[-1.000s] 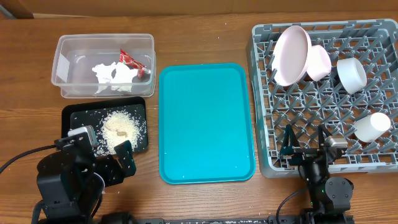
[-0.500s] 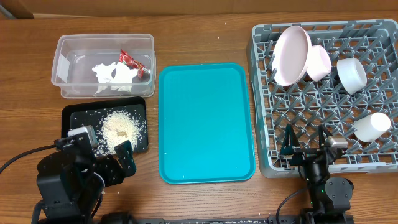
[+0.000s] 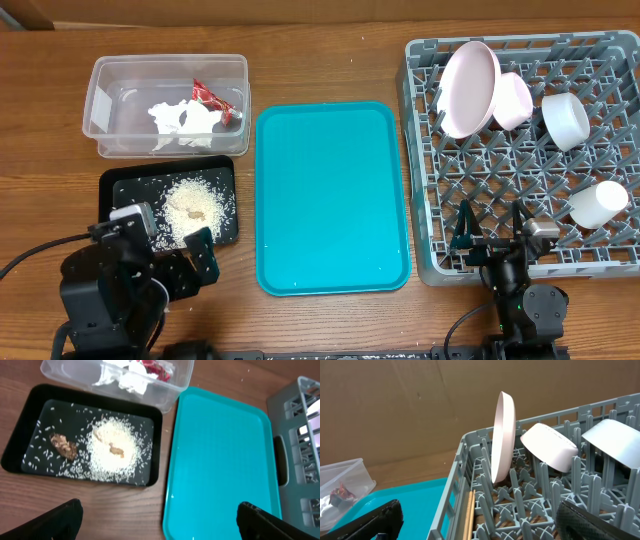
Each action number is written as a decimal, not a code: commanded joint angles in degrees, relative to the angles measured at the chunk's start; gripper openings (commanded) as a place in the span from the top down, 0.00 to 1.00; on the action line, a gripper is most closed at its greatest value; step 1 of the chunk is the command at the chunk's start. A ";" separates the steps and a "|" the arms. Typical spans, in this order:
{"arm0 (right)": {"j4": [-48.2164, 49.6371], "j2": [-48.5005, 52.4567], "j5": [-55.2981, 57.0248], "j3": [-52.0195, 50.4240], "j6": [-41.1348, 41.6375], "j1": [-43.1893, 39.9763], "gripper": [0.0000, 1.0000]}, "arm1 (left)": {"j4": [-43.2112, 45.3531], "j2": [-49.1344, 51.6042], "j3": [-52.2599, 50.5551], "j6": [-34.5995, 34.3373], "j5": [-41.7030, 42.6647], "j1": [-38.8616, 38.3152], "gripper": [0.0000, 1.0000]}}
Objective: Sort waste into correct bins and load items into the dishwasher
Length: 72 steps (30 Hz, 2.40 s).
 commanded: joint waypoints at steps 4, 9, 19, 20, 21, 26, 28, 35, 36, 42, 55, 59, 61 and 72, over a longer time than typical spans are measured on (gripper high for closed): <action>0.35 -0.57 0.57 -0.61 -0.22 -0.13 0.00 | 4.96 -6.40 -6.54 -0.31 -3.54 -4.76 0.00; 0.35 -0.57 0.57 -0.61 -0.22 -0.13 0.00 | 17.18 -15.19 -18.36 1.38 -6.32 -7.87 0.00; 0.35 -0.57 0.57 -0.61 -0.22 -0.13 0.00 | 54.99 -32.22 -48.30 5.88 -3.76 -8.35 0.00; 0.35 -0.57 0.57 -0.61 -0.22 -0.13 0.00 | 57.53 -33.00 -49.90 5.99 -3.65 -8.35 0.00; 0.35 -0.57 0.57 -0.61 -0.22 -0.13 0.00 | 61.22 -33.75 -51.98 6.29 -3.58 -8.35 0.00; 0.35 -0.57 0.57 -0.61 -0.22 -0.13 0.00 | 72.37 -33.64 -57.24 11.23 -2.38 -8.35 0.00; 0.35 -0.57 0.57 -0.61 -0.22 -0.13 0.00 | 69.94 -33.64 -58.03 11.23 -2.43 -8.35 0.00; 0.35 -0.57 0.57 -0.61 -0.22 -0.13 0.00 | 63.32 -33.66 -58.03 11.26 -3.02 -8.33 0.00; 0.35 -0.57 0.57 -0.61 -0.22 -0.13 0.00 | 63.32 -33.66 -58.03 11.23 -3.02 -8.31 0.00; 0.35 -0.57 0.57 -0.61 -0.22 -0.13 0.00 | 63.30 -33.59 -58.03 11.26 -3.02 -8.31 0.00; 0.35 -0.57 0.57 -0.61 -0.22 -0.13 0.00 | 63.30 -33.59 -58.03 11.26 -3.02 -8.31 0.00; 0.35 -0.57 0.57 -0.61 -0.22 -0.13 0.00 | 63.30 -33.59 -58.03 11.26 -3.02 -8.31 0.00; 0.35 -0.57 0.57 -0.61 -0.22 -0.13 0.00 | 63.30 -33.59 -58.03 11.26 -3.02 -8.31 0.00; 0.35 -0.57 0.57 -0.61 -0.22 -0.13 0.00 | 63.30 -33.59 -58.03 11.26 -3.02 -8.31 0.00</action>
